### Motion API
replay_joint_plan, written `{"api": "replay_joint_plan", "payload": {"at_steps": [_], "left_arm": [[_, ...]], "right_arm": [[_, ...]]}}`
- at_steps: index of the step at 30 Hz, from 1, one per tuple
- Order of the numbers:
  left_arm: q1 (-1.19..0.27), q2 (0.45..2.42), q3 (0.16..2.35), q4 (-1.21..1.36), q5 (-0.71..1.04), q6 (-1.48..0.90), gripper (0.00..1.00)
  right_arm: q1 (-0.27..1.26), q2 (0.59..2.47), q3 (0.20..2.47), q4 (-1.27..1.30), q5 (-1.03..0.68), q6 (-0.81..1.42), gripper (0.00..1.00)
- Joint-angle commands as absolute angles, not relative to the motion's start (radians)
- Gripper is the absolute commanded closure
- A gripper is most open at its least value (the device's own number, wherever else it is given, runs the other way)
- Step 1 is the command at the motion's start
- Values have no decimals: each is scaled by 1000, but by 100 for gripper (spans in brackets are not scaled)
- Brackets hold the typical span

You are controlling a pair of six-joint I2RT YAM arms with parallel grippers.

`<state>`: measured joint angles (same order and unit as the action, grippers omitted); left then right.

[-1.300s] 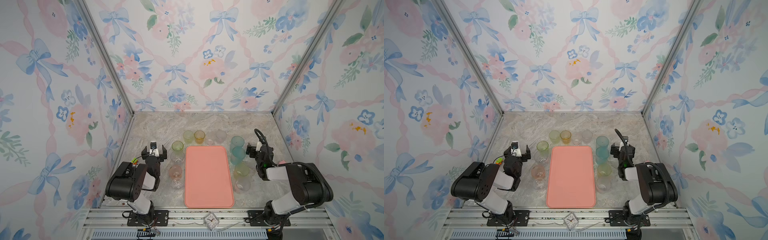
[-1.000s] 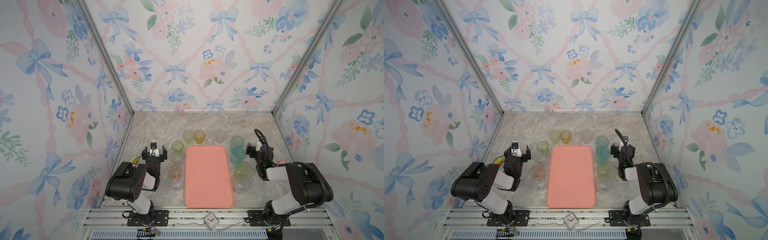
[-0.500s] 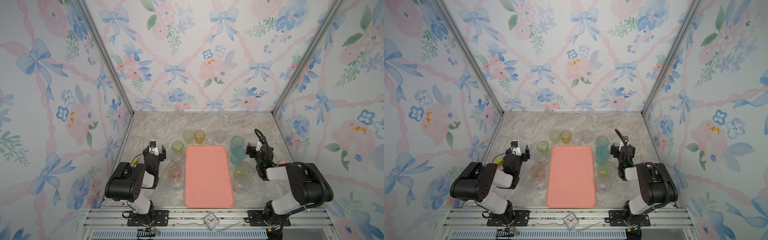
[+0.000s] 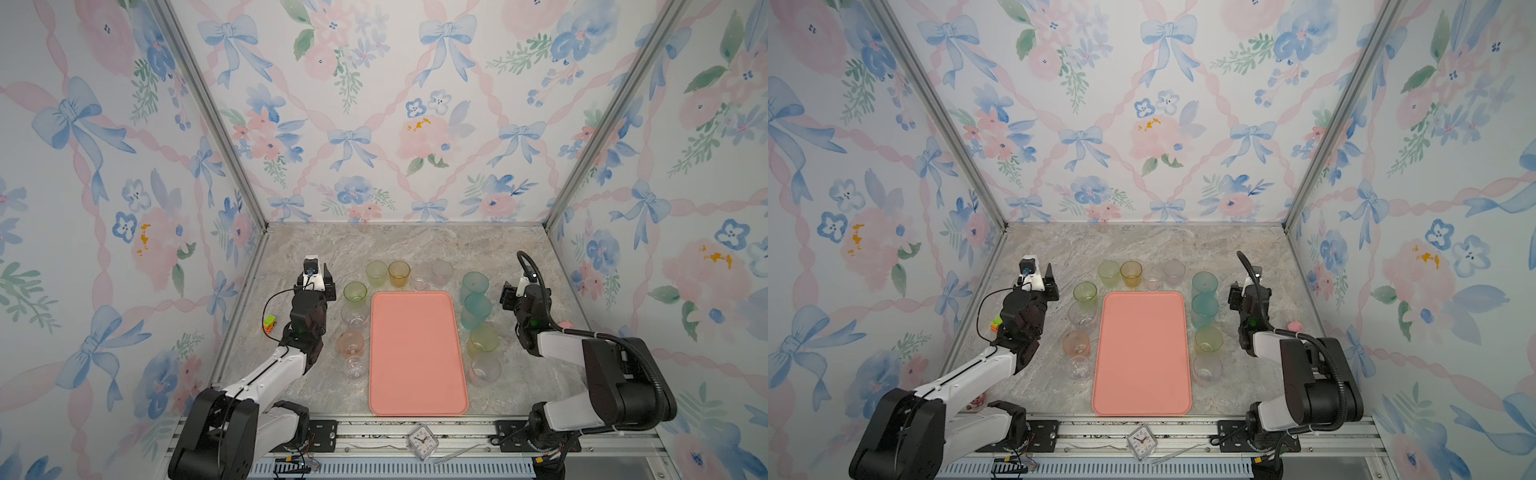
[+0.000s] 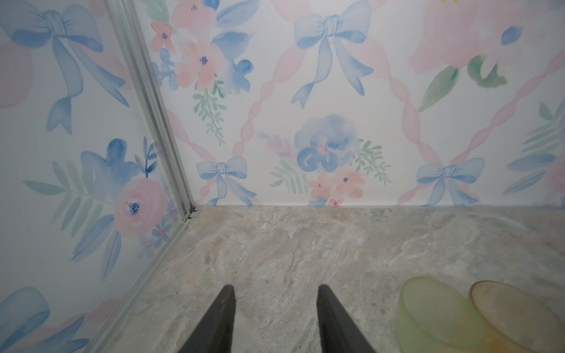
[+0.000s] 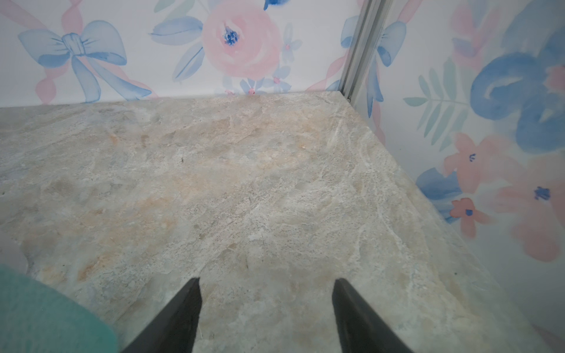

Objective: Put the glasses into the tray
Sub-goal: 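Raise both arms from rest and move grippers toward the cups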

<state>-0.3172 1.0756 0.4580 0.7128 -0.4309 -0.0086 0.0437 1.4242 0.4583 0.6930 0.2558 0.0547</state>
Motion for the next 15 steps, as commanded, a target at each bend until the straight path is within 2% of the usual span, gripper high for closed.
{"api": "replay_joint_plan", "payload": {"at_steps": [1,4,7,12,15], "left_arm": [[-370,981,508,446,-541,-121,58],[-385,950,542,323,-516,-201,61],[-388,979,611,177,-491,-216,64],[-389,1062,720,15,-445,-210,68],[-388,1090,762,-7,-413,-222,68]], "right_arm": [[23,1295,500,526,286,105,31],[17,1142,612,195,251,155,33],[14,1069,768,-154,157,185,35],[17,1082,971,-538,-7,213,53],[20,1131,1037,-646,-83,235,61]]}}
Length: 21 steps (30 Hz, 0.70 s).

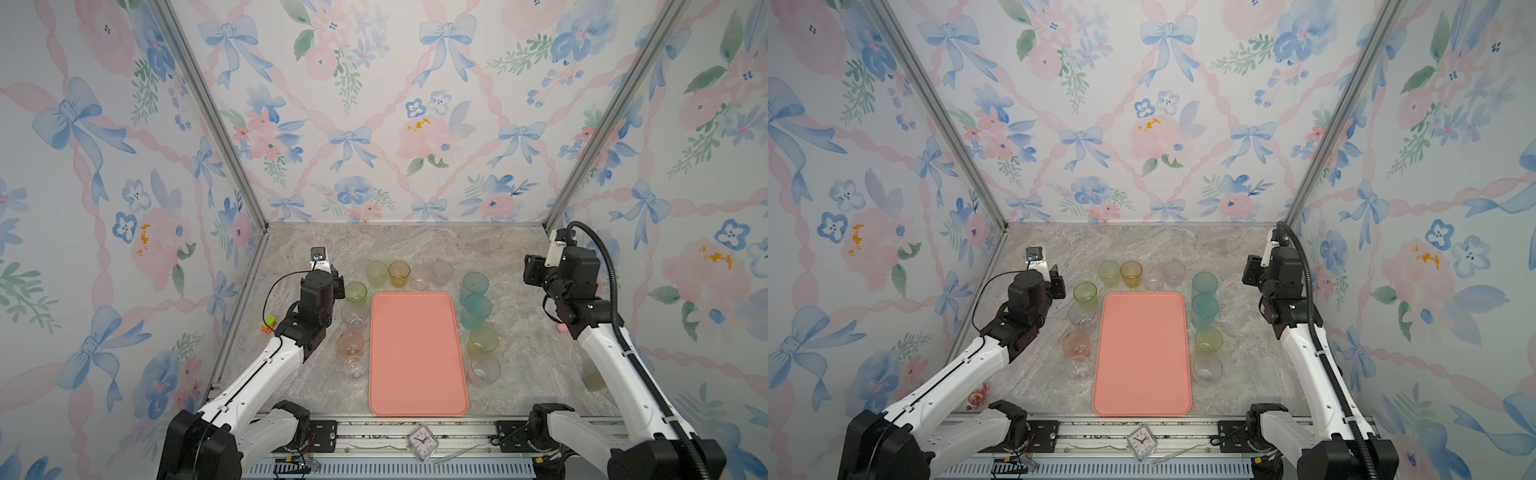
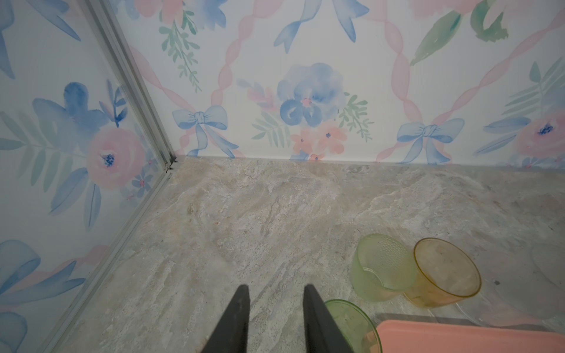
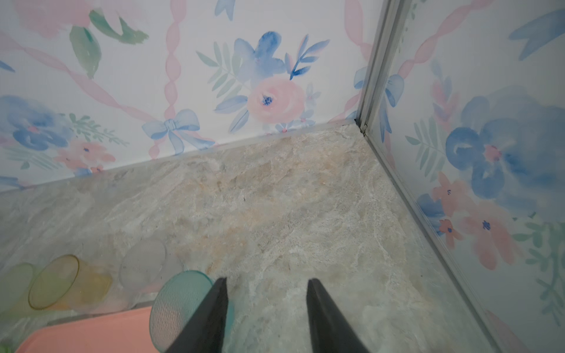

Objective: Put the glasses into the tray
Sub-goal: 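Raise both arms from rest and move grippers toward the cups, then lower the right gripper onto the teal cup beside the tray and close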

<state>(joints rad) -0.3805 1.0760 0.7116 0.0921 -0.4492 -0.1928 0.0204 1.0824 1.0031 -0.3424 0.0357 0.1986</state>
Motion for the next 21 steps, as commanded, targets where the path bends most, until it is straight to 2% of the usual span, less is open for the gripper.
{"api": "replay_joint_plan", "payload": {"at_steps": [1,6,14,21], "left_arm": [[-387,1101,771,-9,-406,-229,68],[-386,1155,821,-39,-372,-244,67],[-361,1206,844,-54,-293,-266,67],[-325,1221,839,-52,-239,-286,68]], "right_arm": [[29,1152,1053,-665,-100,243,64],[92,1287,1147,-729,-79,247,68],[128,1467,1262,-718,-77,265,80],[145,1573,1336,-741,-81,256,81]]}}
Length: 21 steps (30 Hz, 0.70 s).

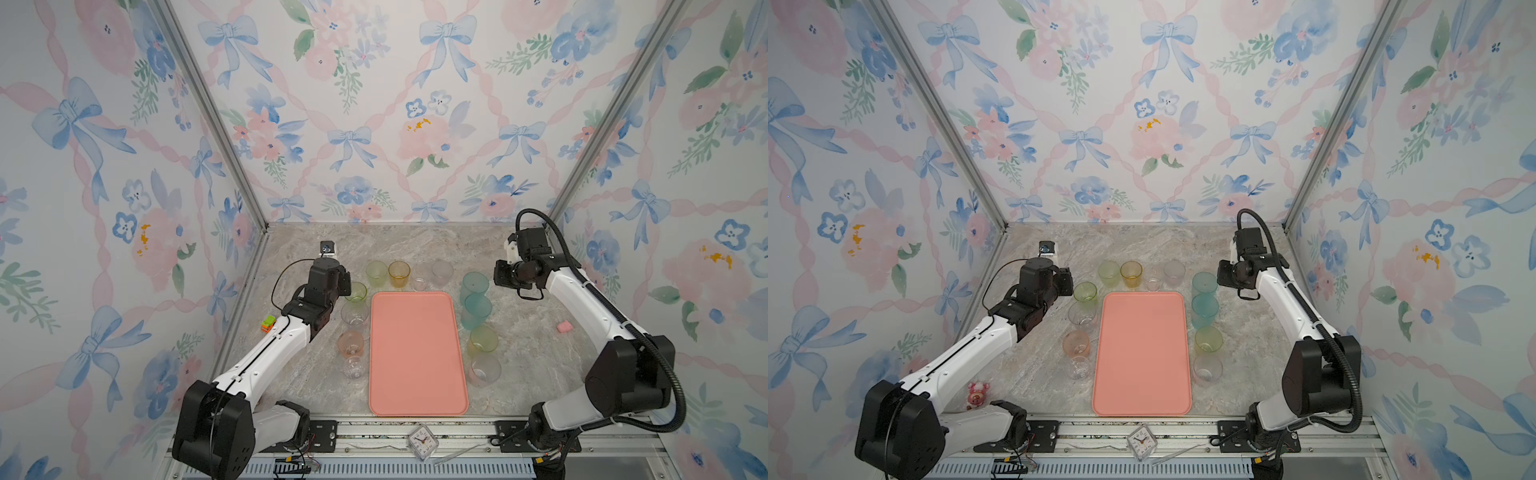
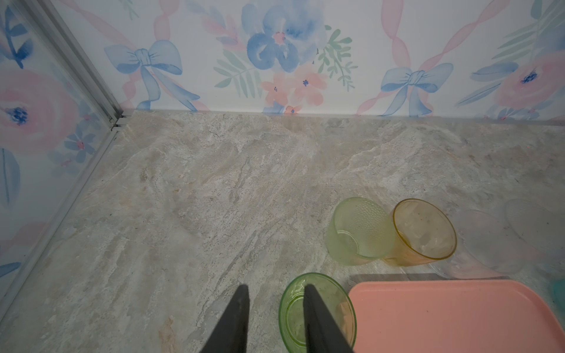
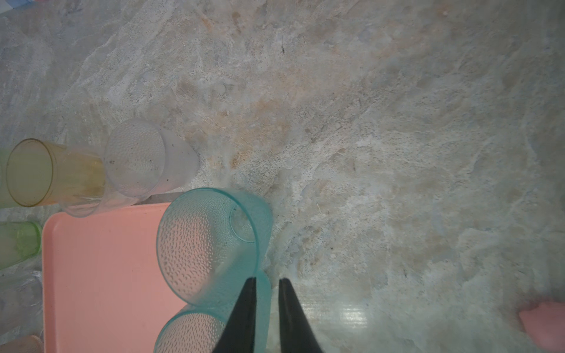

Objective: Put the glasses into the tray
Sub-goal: 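Lower the right gripper onto the teal cup beside the tray and close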

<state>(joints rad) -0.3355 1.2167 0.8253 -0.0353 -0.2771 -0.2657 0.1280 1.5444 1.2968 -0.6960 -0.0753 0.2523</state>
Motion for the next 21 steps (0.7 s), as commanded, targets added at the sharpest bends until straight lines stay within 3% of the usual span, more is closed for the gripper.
{"api": "replay_joint_plan", "payload": {"at_steps": [1,21], "left_arm": [[-322,1220,838,-52,-237,-287,68],[-283,1196,811,-51,-205,-288,68]], "right_arm": [[147,1586,1345,-745,-82,254,81],[182,1697,1401,-776,-41,246,79]]}}
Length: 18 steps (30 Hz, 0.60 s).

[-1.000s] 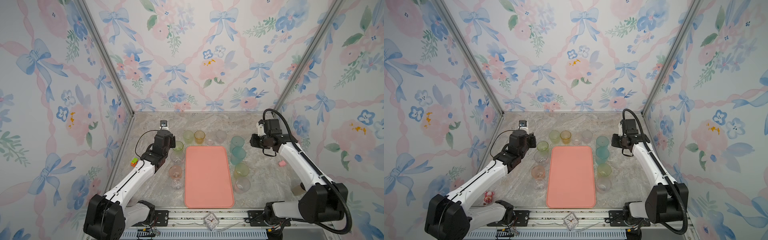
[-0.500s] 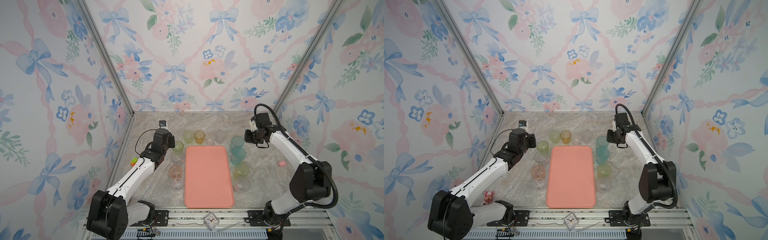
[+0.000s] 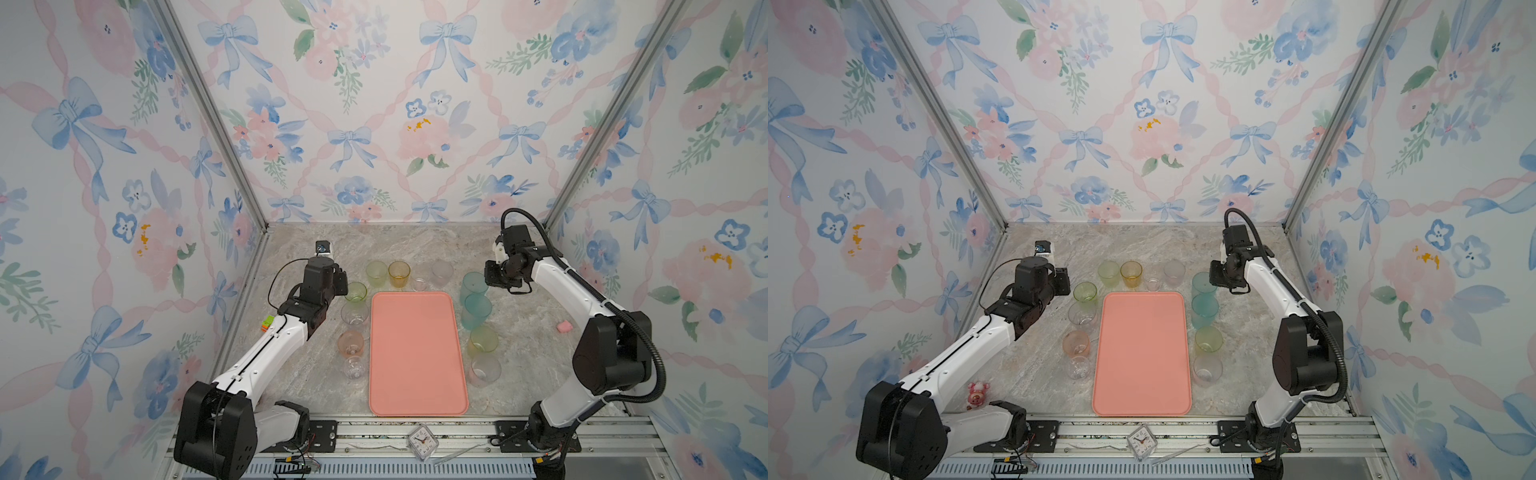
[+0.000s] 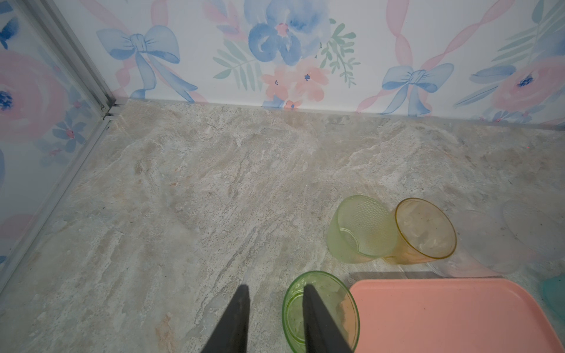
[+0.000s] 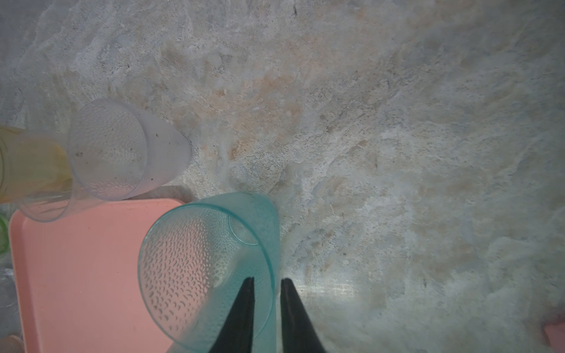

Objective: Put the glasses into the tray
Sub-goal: 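Lower the right gripper onto the teal cup beside the tray and close, then lift the teal cup with the right gripper and carry it over the tray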

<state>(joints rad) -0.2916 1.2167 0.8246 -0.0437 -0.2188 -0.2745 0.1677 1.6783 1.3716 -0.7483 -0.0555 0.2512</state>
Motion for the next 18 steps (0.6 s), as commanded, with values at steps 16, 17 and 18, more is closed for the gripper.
{"api": "replay_joint_plan", "payload": {"at_steps": [16,17,18], "left_arm": [[-265,1179,792,-52,-194,-284,68],[-264,1175,791,-50,-193,-284,68],[-263,1173,789,-51,-194,-284,68]], "right_arm": [[222,1783,1468,-819,50,231,88],[224,1785,1469,-821,58,230,90],[227,1786,1471,-821,66,229,91]]}}
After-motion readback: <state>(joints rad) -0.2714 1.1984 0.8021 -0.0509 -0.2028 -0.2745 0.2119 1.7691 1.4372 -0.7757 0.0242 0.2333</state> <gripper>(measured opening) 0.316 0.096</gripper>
